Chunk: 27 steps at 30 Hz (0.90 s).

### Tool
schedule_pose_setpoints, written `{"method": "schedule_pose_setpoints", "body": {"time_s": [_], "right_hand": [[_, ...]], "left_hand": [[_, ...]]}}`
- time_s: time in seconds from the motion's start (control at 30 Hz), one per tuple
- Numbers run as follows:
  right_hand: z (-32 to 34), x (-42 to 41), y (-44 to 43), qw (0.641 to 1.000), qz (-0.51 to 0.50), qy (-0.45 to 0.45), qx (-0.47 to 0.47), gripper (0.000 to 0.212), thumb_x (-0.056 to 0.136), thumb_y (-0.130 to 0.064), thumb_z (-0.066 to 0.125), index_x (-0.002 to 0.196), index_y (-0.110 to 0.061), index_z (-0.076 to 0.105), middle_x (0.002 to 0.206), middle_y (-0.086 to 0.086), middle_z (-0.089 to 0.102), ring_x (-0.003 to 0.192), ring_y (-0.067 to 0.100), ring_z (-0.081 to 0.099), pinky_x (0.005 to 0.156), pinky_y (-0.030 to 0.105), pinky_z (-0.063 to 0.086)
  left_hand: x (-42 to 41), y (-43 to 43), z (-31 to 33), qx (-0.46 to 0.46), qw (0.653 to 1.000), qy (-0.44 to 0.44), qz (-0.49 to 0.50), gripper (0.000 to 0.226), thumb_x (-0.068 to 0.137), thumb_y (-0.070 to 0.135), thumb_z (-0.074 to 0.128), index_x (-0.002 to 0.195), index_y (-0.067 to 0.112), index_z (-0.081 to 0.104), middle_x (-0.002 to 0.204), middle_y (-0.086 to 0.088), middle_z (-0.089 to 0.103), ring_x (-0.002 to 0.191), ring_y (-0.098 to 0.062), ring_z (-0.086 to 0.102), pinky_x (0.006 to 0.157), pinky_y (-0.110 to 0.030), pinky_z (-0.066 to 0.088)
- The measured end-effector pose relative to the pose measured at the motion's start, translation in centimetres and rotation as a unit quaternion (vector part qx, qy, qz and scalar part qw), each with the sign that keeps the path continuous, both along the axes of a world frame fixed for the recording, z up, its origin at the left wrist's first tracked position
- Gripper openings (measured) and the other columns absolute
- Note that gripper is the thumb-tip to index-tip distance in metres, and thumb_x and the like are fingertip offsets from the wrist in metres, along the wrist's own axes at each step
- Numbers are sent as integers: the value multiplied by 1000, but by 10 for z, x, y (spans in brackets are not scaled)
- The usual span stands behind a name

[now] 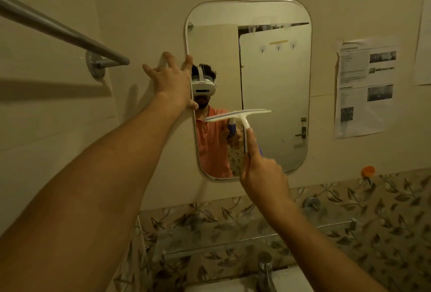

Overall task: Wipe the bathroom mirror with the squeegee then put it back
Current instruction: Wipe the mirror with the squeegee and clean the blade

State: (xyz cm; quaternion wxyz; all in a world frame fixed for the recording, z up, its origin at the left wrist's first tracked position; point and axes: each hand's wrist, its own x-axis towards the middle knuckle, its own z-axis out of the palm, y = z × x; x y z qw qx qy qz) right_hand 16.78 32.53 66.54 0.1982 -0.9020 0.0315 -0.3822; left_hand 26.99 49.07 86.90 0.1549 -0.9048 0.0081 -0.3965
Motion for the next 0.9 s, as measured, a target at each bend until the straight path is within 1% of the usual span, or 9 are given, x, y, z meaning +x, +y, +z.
{"method": "schedule_pose_setpoints", "body": {"time_s": [0.07,0.23,0.3,0.37,0.6,0.67,0.77,0.83,0.9], "right_hand": [[-22,-4,1,1000,-2,8,-8,82,107,-26,40,157,-37,-25,63,-2,49,46,10,41,41,23,25],[-76,-14,-1,999,-2,48,9,79,108,-27,37,158,-34,-23,60,-4,49,44,9,39,41,23,27],[-92,-20,-1,998,-2,66,20,79,108,-30,36,156,-35,-26,63,-6,50,45,9,39,41,21,22],[-105,-24,-3,995,4,92,32,79,108,-32,34,152,-39,-31,65,-7,51,47,10,42,41,22,23],[-146,-25,-13,985,25,151,75,81,107,-34,33,147,-49,-36,73,-5,62,58,13,56,52,25,45],[-142,-29,-17,984,26,156,86,83,106,-35,35,146,-53,-36,73,-4,65,60,15,60,58,28,53],[-103,-40,-12,987,33,124,96,82,106,-34,39,148,-55,-29,66,-4,62,58,16,60,56,27,49],[-59,-45,-5,989,68,49,123,80,105,-32,44,153,-56,-16,58,-6,55,49,12,55,48,28,44],[-7,-40,0,990,88,-32,106,75,106,-32,44,157,-52,-6,56,-7,52,44,8,51,42,25,42]], "left_hand": [[-1,0,-1,1,1000,-4,-3,139,58,82,75,160,30,-4,158,-30,9,126,-52,50,109,-72,24],[1,0,-2,-4,1000,-9,-5,140,56,83,75,159,30,-4,158,-31,10,125,-53,50,109,-73,24],[2,-1,-2,-2,1000,-12,-1,141,56,84,74,159,30,-4,158,-30,10,125,-53,50,108,-73,25],[2,-1,-2,-1,1000,-12,1,140,56,84,74,160,30,-4,158,-30,10,125,-52,50,108,-73,26],[3,-1,-1,-1,1000,-7,2,140,57,84,73,160,31,-5,158,-30,10,125,-52,50,108,-72,26],[3,-1,-1,-1,1000,-5,4,140,57,85,73,160,31,-5,158,-30,10,125,-52,51,109,-72,26],[6,-1,-1,2,1000,-7,8,139,57,85,73,160,31,-5,158,-30,9,124,-50,51,110,-71,25],[7,1,0,0,1000,-5,1,139,57,85,73,160,31,-3,158,-29,10,125,-49,50,110,-72,23],[6,2,-1,2,1000,-5,0,138,57,85,72,160,32,-3,158,-29,11,125,-48,50,111,-72,22]]}}
